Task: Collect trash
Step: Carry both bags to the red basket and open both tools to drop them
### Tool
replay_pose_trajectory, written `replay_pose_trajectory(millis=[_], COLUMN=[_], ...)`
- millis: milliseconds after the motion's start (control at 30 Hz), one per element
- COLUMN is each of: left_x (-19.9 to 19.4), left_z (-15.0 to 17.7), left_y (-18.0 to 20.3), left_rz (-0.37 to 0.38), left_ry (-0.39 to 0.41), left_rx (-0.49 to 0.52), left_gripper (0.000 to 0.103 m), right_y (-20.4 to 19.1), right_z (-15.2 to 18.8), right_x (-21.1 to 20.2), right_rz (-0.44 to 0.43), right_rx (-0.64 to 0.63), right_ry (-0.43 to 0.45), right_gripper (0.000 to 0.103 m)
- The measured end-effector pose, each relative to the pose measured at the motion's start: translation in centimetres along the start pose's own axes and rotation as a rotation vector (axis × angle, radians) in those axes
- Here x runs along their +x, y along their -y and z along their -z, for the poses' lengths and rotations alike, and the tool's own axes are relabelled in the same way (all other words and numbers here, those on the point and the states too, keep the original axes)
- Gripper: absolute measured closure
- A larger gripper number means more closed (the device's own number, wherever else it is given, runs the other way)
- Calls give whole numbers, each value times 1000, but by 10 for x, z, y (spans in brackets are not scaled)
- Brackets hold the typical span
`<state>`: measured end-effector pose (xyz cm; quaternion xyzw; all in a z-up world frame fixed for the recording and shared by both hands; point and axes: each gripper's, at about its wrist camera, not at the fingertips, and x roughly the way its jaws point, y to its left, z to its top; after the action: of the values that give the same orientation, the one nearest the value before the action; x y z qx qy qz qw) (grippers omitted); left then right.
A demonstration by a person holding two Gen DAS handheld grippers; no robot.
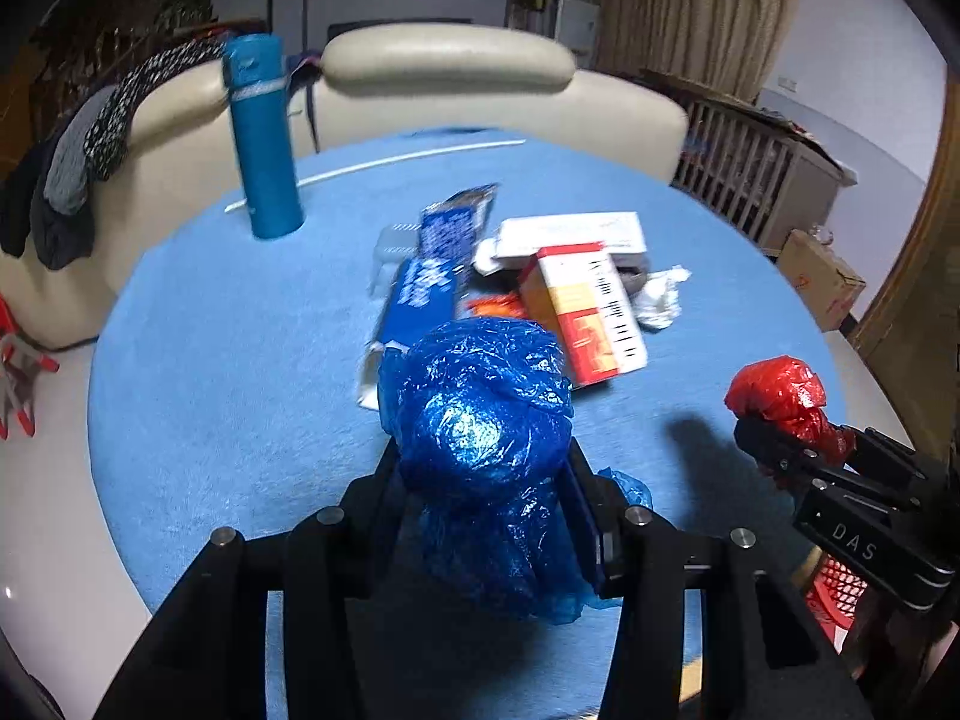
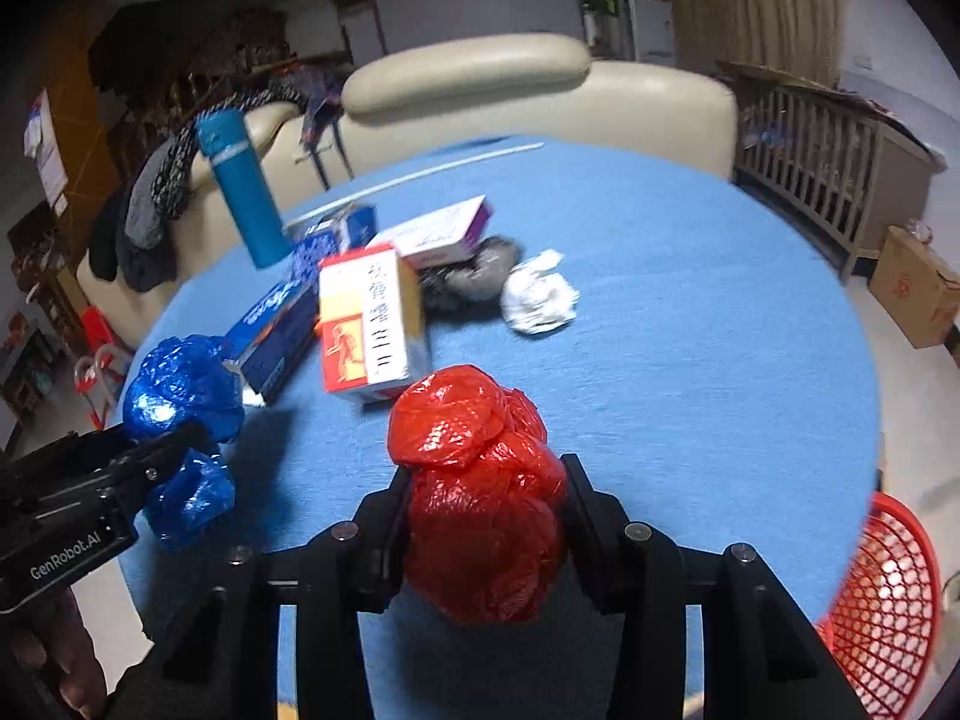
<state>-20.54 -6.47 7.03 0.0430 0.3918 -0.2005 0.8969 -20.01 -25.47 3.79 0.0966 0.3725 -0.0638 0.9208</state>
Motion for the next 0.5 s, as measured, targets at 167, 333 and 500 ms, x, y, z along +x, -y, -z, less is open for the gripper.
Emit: replay_pose_trajectory(millis=[167, 333, 500], left_x=[-11, -19, -25], left_z=[-5, -8, -12], left_y=[25, 57, 93], left_rz=[48, 98, 155], left_ry=[33, 53, 63], left_rx=[42, 110, 181], left_gripper=[53, 53, 53], right_y=[33, 87, 145], right_z=[10, 30, 58], right_x=[-33, -60, -74], right_rz=[58, 150, 252], right_rx=[71, 167, 273], right_ry=[47, 71, 38], right_gripper=[56, 56, 56])
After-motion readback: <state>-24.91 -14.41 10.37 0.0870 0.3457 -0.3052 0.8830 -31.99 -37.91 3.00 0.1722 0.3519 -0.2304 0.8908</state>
